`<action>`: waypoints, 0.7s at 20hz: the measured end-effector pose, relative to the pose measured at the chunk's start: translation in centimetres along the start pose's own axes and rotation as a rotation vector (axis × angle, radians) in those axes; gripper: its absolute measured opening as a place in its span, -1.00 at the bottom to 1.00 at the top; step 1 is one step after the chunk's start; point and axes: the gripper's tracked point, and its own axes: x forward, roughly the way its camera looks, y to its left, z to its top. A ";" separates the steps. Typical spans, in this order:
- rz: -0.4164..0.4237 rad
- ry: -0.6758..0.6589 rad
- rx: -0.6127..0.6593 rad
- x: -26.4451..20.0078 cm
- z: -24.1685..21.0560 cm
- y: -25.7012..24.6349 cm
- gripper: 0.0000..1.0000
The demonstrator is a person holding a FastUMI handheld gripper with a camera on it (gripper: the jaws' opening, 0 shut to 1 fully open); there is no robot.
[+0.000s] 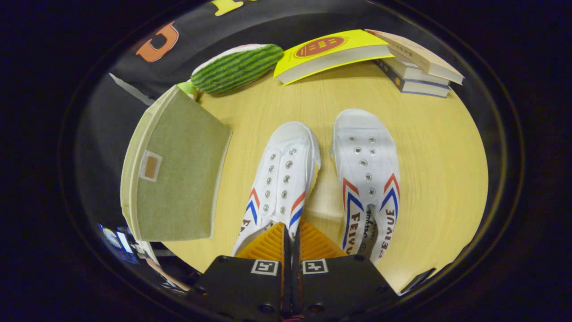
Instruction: Open the storage box then place both shoes into the box .Put the left shoe in first, then the right shoe, with the right side of both shoes facing outward in a uniform manner.
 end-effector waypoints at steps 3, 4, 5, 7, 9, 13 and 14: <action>0.030 -0.050 -0.006 0.7 0.1 -0.1 -0.88; 0.044 -0.061 0.009 0.9 0.0 -0.1 -0.88; 0.063 -0.073 0.030 0.9 0.1 0.2 -0.88; 0.090 -0.115 0.062 1.0 0.3 0.5 -0.89; 0.096 -0.172 0.061 1.1 0.5 0.5 -0.89; 0.138 -0.287 0.044 3.8 0.2 1.2 -0.89; 0.146 -0.307 0.028 4.6 0.1 1.3 -0.88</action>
